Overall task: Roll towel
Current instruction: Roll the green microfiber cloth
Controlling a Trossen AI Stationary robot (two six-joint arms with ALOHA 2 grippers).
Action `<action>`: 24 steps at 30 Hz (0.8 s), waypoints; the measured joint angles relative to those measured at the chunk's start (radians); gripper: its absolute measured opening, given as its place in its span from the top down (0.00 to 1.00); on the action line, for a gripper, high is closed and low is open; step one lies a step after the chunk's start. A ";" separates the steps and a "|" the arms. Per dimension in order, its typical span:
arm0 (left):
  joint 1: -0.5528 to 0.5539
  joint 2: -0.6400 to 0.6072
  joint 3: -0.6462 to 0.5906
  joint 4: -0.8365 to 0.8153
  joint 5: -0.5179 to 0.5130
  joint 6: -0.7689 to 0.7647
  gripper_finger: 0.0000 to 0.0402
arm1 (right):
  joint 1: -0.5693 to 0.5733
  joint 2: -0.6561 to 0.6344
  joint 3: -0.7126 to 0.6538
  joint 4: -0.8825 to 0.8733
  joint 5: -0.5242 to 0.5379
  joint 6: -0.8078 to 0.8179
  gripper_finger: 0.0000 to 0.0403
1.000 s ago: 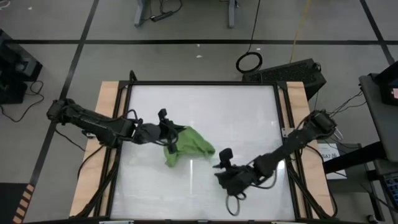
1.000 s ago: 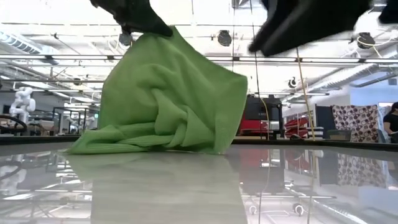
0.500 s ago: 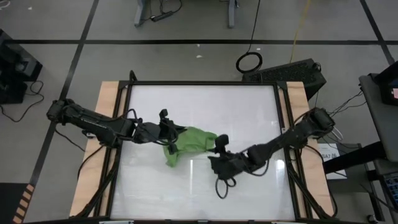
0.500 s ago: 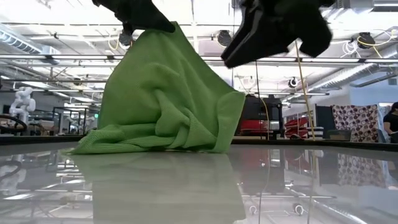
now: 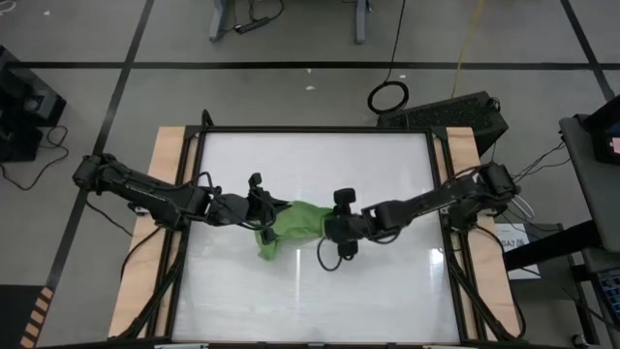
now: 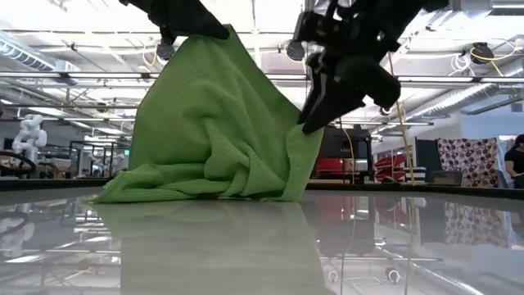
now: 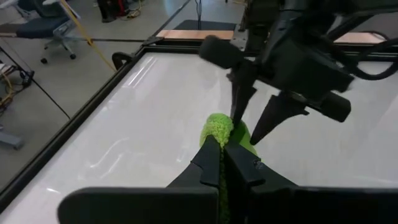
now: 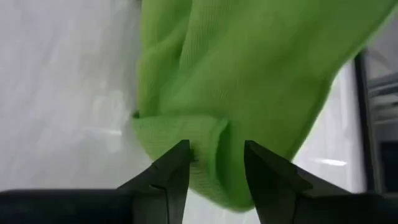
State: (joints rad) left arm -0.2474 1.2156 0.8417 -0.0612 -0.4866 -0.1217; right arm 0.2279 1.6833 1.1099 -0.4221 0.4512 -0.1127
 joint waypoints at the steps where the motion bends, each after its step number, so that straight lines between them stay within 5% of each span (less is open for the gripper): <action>1: 0.000 0.000 0.000 0.000 0.000 0.004 1.00 | -0.008 0.000 -0.001 0.000 -0.022 0.000 0.65; 9: 0.000 0.000 0.000 -0.001 0.000 0.005 1.00 | -0.050 0.000 -0.081 0.081 -0.110 0.000 0.67; 16: 0.000 0.000 0.000 -0.016 -0.014 0.028 1.00 | 0.004 -0.005 -0.094 0.106 -0.119 -0.052 0.96; 24: 0.001 0.000 0.001 -0.041 -0.031 0.033 1.00 | 0.050 -0.075 -0.094 0.103 -0.116 -0.078 0.99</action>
State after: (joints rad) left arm -0.2466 1.2152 0.8425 -0.1025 -0.5179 -0.0883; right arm 0.2778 1.6081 1.0157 -0.3187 0.3347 -0.1906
